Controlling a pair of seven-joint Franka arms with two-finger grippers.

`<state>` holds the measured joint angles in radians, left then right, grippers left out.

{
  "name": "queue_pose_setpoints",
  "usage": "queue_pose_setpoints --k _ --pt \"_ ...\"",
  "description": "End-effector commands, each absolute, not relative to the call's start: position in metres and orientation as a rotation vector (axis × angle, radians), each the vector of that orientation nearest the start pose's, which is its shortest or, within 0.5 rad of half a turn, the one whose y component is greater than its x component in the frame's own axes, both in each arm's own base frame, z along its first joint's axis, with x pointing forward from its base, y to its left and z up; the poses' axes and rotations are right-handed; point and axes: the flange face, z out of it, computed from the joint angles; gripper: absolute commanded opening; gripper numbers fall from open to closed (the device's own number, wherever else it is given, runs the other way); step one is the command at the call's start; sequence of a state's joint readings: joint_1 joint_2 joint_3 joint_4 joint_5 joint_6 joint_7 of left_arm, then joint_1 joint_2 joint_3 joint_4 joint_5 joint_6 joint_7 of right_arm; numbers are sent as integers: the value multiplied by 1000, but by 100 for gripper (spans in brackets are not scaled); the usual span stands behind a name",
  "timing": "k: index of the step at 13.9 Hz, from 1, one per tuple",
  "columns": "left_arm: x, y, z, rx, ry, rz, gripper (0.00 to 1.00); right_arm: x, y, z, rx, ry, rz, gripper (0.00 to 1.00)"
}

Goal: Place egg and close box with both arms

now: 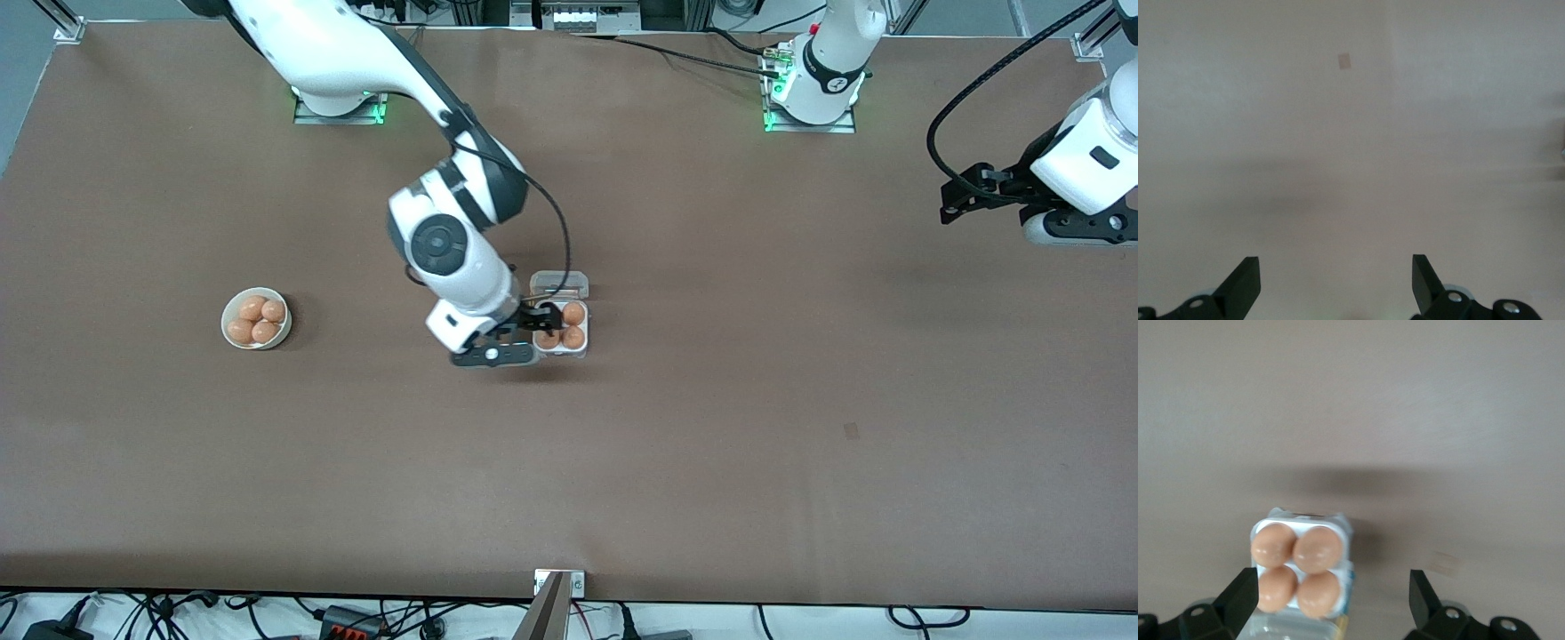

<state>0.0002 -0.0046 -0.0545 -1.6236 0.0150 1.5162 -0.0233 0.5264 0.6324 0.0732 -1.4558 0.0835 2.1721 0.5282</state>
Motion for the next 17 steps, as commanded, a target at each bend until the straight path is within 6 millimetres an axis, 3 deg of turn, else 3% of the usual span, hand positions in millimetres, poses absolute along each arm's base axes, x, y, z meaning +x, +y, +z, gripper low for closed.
queue_pose_setpoints --k 1,3,6,8,10,11,12,13,15,17 --pt "544 -29 601 -3157 62 207 100 601 358 383 -3117 -1 2 100" --pt "544 -25 600 -3162 57 212 100 608 327 449 -3142 47 -42 100" --pt "546 -27 593 -3158 57 246 100 629 272 511 -3177 103 -8 100" --pt "545 -26 583 -3144 55 322 100 641 234 523 -3183 71 11 100" --pt "550 -19 564 -3132 47 411 100 651 195 532 -3176 151 -8 100" --pt "553 -19 562 -3136 47 412 91 657 172 533 -3171 205 -8 100" --pt "556 -16 566 -3140 41 403 59 661 143 541 -3155 261 -21 100" --pt "561 -15 560 -3144 58 417 36 664 114 542 -3150 285 -15 100" --pt "568 -16 561 -3144 151 407 4 662 64 544 -3135 339 -4 100" --pt "570 -15 559 -3150 169 409 1 654 17 554 -3117 363 -14 100"
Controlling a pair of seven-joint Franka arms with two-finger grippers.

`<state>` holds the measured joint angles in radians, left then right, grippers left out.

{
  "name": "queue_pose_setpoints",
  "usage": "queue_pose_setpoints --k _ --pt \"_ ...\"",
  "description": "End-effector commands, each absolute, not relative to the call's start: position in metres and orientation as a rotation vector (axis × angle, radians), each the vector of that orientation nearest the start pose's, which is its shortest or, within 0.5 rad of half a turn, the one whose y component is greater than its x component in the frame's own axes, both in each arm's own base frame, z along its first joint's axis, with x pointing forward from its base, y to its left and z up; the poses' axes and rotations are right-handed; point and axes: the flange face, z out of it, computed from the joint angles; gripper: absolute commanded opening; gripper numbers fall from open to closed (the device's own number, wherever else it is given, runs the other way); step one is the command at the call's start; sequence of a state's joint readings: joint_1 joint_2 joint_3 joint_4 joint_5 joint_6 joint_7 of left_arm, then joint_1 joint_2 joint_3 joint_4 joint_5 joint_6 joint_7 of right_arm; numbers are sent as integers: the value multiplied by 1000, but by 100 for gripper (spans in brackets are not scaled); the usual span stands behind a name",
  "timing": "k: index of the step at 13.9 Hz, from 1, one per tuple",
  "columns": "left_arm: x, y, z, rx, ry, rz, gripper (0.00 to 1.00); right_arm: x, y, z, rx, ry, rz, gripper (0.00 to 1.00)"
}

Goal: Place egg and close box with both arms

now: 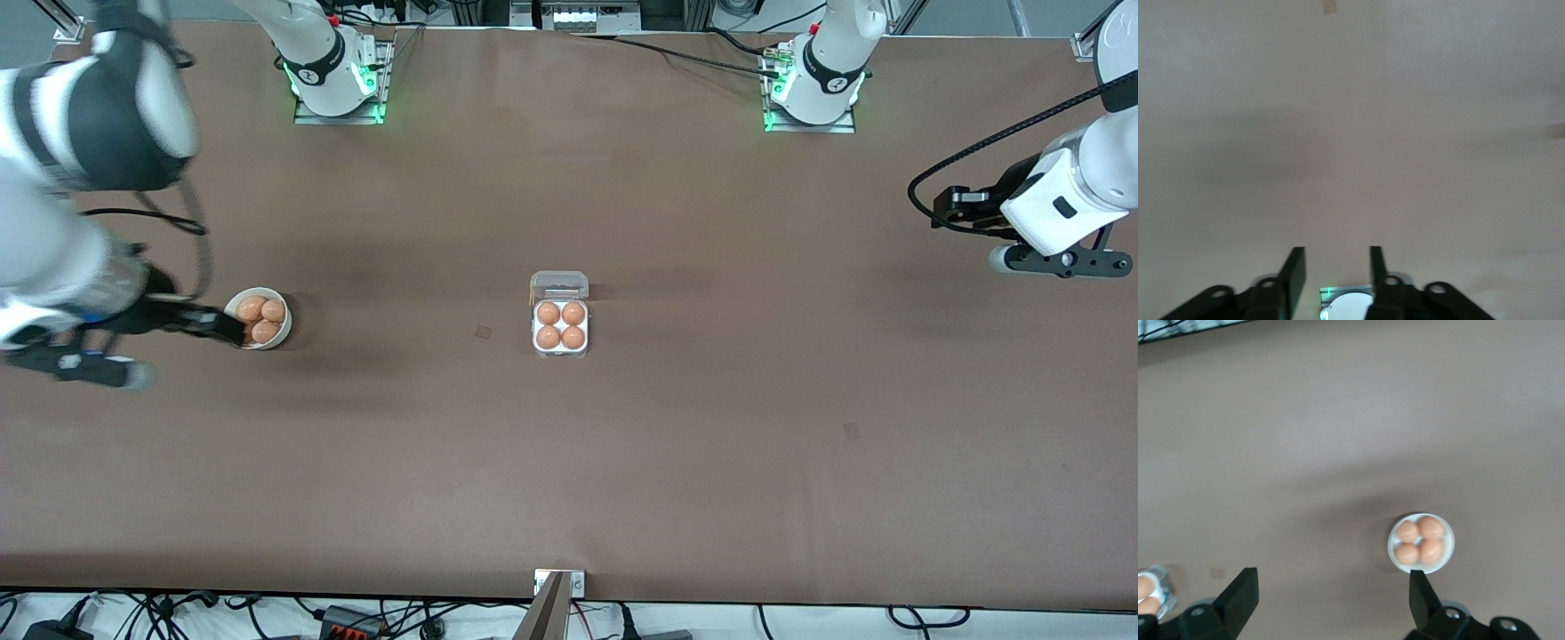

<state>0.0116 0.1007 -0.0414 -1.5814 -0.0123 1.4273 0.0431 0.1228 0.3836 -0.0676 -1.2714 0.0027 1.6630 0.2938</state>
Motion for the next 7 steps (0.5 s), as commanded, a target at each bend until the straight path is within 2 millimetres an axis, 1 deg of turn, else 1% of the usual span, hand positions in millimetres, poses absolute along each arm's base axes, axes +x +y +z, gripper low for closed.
queue_pose_setpoints --k 1,3,4,5,6,7 --pt "570 -15 557 -3150 157 414 1 650 -5 559 -3114 363 -21 100" --pt "567 -26 555 -3145 174 446 1 644 -31 567 -3120 252 -24 100" --pt "564 -29 552 -3145 175 476 1 641 -36 574 -3123 214 -36 100" --pt "562 -37 547 -3146 176 499 1 635 -37 579 -3135 206 -12 100" --pt "559 -58 538 -3163 180 536 1 629 -39 579 -3151 211 55 100" --pt "556 -75 527 -3182 139 564 1 626 -45 581 -3180 226 73 100"
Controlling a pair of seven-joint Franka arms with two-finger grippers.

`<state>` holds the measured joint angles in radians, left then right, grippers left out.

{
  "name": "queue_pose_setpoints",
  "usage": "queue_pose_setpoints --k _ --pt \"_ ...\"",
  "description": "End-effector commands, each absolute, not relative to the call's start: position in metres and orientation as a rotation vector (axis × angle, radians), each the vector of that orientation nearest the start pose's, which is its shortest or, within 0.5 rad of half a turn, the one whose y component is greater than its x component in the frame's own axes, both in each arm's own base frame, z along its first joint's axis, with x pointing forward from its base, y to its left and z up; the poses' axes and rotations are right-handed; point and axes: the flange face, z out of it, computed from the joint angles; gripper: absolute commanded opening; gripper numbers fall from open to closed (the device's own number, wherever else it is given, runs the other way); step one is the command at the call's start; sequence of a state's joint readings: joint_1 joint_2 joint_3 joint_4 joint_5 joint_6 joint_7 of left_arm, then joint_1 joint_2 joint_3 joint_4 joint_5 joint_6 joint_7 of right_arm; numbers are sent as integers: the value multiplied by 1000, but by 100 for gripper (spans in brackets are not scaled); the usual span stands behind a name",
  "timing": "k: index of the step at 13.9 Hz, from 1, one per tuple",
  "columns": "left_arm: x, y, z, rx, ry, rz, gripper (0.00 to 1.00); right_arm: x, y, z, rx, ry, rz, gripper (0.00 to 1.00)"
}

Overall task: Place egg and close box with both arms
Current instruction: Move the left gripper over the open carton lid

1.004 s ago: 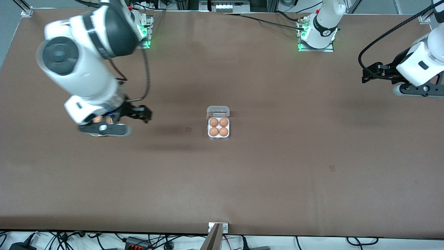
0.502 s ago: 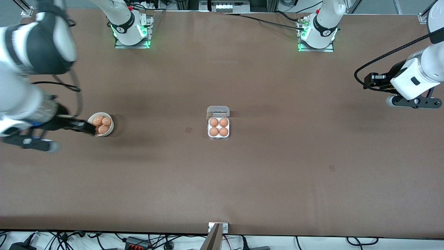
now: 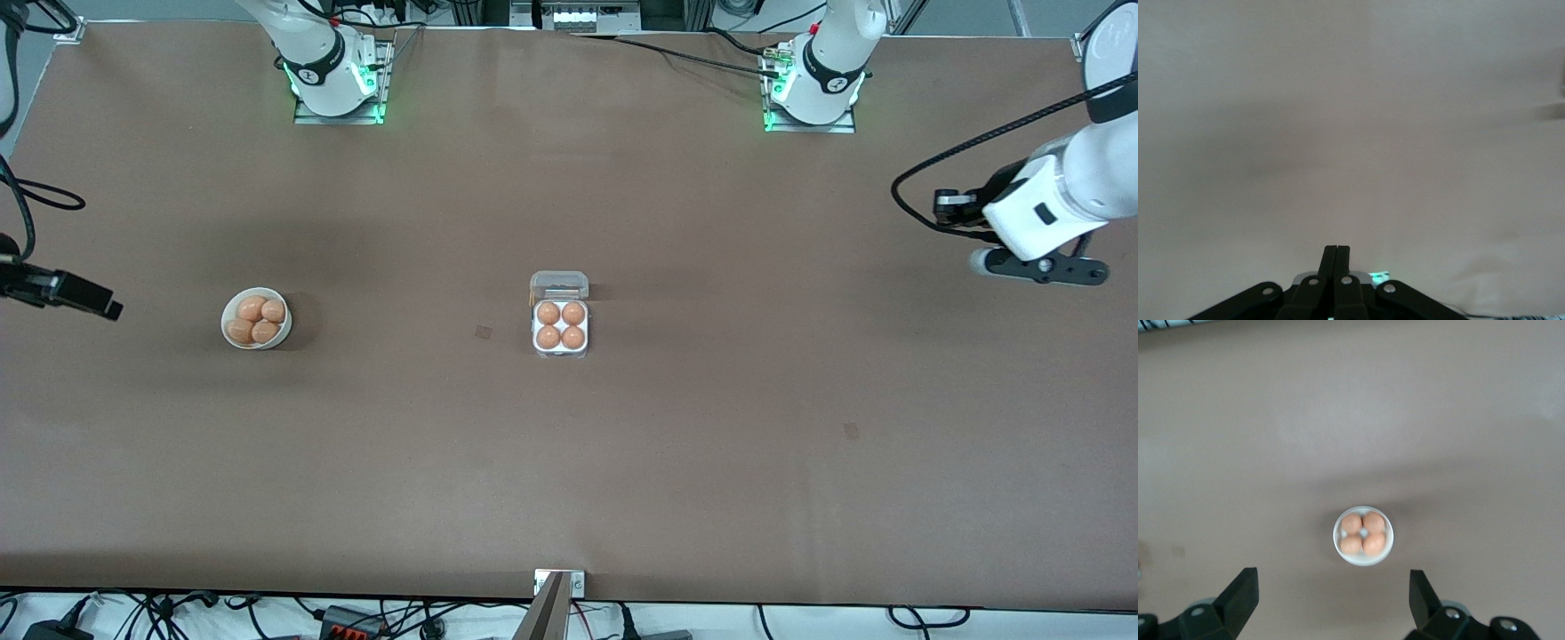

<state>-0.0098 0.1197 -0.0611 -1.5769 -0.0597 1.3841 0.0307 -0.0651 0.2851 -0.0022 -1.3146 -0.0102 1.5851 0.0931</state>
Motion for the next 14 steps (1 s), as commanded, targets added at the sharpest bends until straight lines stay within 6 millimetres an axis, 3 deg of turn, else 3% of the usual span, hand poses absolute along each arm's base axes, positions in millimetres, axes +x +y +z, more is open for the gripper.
queue_pose_setpoints --k 1,2,4,8,11,14 --pt "555 -103 518 -3194 111 551 1 623 -46 589 -3196 234 49 100" --pt "551 -133 512 -3191 138 531 1 623 -46 590 -3198 214 47 100" --pt "540 -175 492 -3179 154 527 1 618 -44 593 -3200 151 48 100" --pt "498 -291 454 -3174 165 452 1 579 -46 584 -3194 139 39 100" --pt "475 -336 417 -3194 199 418 1 555 -44 575 -3191 129 12 100" --pt "448 -389 378 -3235 139 339 1 552 -41 574 -3190 122 19 100"
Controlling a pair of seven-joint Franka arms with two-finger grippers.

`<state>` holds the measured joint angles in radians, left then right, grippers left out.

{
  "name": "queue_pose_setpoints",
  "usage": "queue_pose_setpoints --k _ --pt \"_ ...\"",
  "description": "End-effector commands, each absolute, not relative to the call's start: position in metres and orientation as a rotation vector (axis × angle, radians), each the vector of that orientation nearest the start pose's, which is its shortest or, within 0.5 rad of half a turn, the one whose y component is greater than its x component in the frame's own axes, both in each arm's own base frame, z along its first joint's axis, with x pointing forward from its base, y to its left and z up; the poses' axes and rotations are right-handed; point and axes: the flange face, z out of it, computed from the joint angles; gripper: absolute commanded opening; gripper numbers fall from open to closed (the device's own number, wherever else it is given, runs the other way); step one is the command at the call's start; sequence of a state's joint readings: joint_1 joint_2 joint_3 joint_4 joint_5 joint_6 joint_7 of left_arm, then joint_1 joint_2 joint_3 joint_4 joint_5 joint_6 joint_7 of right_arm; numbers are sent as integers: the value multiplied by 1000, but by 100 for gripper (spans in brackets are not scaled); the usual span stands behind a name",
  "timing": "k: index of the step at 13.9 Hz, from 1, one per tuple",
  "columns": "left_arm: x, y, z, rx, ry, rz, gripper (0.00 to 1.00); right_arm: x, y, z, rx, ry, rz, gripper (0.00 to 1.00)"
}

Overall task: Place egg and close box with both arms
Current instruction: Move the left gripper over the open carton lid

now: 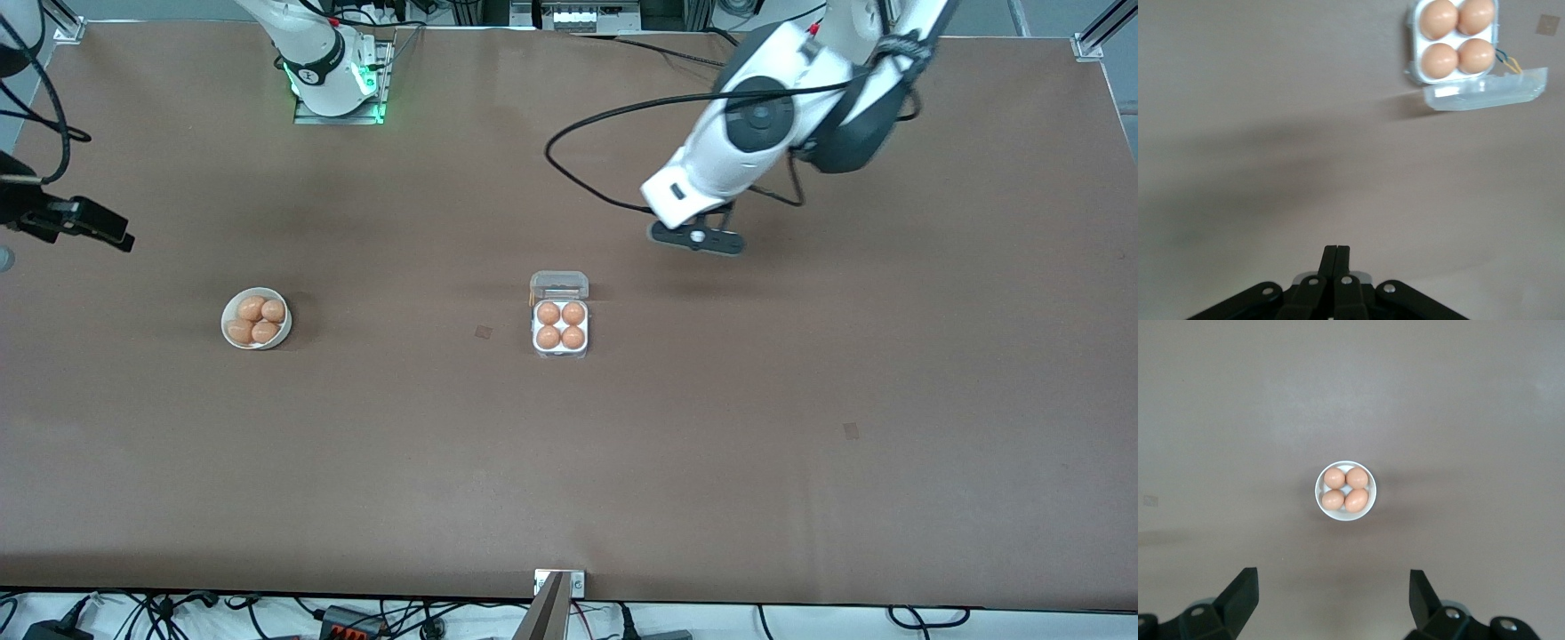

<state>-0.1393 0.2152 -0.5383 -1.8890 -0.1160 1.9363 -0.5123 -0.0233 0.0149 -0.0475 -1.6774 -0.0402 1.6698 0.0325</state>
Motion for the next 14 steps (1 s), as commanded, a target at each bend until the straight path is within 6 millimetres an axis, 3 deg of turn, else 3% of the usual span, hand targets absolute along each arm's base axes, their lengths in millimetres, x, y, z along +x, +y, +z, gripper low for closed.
queue_pose_setpoints --k 1,4,9,14 --pt "443 -403 362 -3220 136 295 1 552 -41 575 -3187 122 9 100" --pt "442 -428 316 -3180 127 189 1 554 -42 581 -3181 125 -30 100" --pt "439 -460 281 -3310 113 110 1 557 -47 578 -3185 117 -27 100" --pt "447 -475 271 -3412 144 -64 1 559 -41 583 -3186 100 -44 100"
